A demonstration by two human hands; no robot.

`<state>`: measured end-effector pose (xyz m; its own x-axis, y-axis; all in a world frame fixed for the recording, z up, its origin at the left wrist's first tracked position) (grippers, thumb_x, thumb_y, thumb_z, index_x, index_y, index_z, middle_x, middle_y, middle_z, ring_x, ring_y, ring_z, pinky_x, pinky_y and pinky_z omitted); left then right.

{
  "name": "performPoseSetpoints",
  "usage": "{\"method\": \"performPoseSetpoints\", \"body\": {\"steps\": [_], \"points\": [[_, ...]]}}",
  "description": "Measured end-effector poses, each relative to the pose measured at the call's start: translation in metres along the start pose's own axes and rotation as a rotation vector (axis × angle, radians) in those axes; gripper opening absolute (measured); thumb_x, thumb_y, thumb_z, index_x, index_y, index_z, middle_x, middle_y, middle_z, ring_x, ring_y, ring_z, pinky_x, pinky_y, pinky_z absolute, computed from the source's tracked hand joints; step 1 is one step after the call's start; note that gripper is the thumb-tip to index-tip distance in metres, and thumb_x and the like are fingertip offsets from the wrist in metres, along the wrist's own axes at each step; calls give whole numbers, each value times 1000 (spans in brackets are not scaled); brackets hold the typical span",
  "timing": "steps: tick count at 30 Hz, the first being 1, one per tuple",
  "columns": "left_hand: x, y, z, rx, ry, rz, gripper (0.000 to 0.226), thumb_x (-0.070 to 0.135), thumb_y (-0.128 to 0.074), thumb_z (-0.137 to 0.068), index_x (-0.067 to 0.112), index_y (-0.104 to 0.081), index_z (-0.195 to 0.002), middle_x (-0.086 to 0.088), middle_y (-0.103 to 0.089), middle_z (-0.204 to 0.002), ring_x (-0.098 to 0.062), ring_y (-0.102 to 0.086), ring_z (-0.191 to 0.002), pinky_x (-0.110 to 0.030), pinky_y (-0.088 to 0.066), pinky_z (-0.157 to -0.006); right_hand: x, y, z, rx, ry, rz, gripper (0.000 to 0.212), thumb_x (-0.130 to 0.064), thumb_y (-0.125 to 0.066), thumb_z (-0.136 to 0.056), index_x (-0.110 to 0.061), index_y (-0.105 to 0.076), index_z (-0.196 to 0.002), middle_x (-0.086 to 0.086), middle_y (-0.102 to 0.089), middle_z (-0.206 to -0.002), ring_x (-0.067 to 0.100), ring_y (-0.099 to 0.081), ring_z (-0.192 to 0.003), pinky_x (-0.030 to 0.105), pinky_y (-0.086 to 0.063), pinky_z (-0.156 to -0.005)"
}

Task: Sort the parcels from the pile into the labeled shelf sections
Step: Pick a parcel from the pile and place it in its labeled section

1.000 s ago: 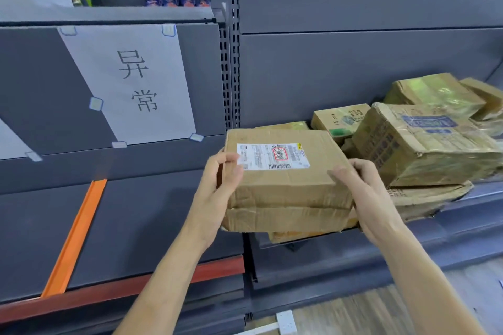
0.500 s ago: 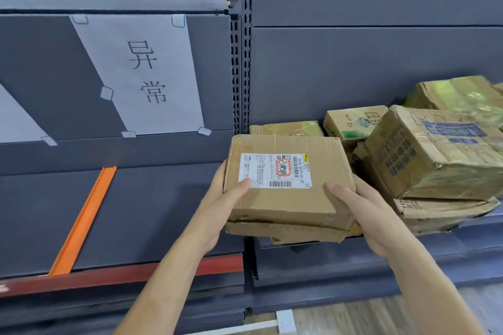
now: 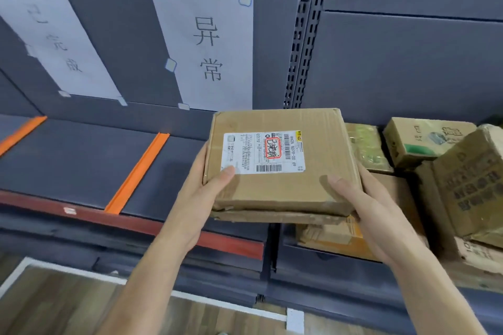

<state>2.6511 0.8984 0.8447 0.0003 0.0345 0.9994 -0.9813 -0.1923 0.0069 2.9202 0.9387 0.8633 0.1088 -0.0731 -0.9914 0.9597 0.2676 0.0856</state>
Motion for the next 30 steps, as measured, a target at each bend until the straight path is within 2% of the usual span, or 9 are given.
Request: {"method": "performPoseSetpoints", "body": {"steps": [2,6,9,11,14,18,23,27,30], "points": [[-3,20,12,79,5,-2,59,53,-70,-89,62,-44,-141,29,-60,-138,8,-54,-129,-36,-35,-109,-1,-18,-5,-36,24,31,47,-76,-66,-69,-66,-57,-113,-34,-65,-120,-15,-60,-109,23,-41,-93],[-9,60,38,189,11,19,59,55,-72,-84,57,-50,-138,25,-63,-136,2,-59,-126,-38,-41,-108,-2,-59,-8,-114,42,62,40,-82,-58,-74,-73,-52,-113,-46,-61,-114,-27,-55,-102,18,-37,-83],[-14,88,55,226,4,22,48,45,-71,-91,57,-55,-135,22,-64,-136,0,-60,-126,-26,-49,-102,0,-92,-8,-200,43,88,34,-70,-60,-88,-67,-49,-120,-42,-61,-118,-22,-56,-107,17,-39,-86],[-18,107,66,252,9,26,43,38,-69,-95,57,-57,-132,22,-66,-135,1,-61,-124,-17,-53,-95,3,-114,-7,-247,42,87,41,-66,-62,-88,-61,-49,-126,-37,-62,-123,-17,-57,-112,19,-41,-89],[-25,138,80,281,30,31,44,30,-67,-100,53,-57,-135,22,-66,-134,1,-61,-124,-23,-49,-100,9,-148,-2,-279,36,115,57,-74,-59,-82,-56,-48,-135,-32,-62,-128,-12,-56,-118,24,-41,-96],[-32,191,101,317,60,22,42,31,-67,-100,56,-57,-132,24,-67,-131,4,-62,-121,-27,-44,-99,16,-201,6,-277,16,110,56,-81,-58,-78,-61,-51,-130,-32,-62,-128,-11,-57,-118,29,-40,-102],[-44,266,134,384,118,-1,54,60,-71,-79,64,-52,-130,30,-66,-128,6,-63,-118,-34,-46,-101,24,-282,22,-340,-59,58,55,-65,-67,-83,-47,-56,-133,-16,-67,-131,12,-65,-120,52,-47,-106],[-48,323,155,421,145,-21,57,64,-69,-77,65,-49,-131,34,-65,-127,9,-62,-116,-38,-46,-104,25,-339,29,-315,-51,68,35,-45,-64,-96,-43,-59,-131,-16,-69,-127,11,-65,-119,51,-46,-108],[-45,360,166,461,147,-22,56,61,-69,-80,60,-50,-132,32,-66,-125,5,-63,-117,-40,-47,-106,20,-378,30,-327,-37,78,30,-42,-61,-97,-43,-61,-128,-17,-69,-125,7,-64,-118,47,-45,-109]]}}
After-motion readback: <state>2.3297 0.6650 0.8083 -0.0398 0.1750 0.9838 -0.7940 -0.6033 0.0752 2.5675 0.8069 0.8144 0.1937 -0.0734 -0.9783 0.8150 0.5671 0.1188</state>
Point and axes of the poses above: each hand's wrist, its own z-axis away from the middle knuckle, its own y-axis out of the back of the hand, x = y × z, the point moved 9 cm from there along -z, towards the middle knuckle
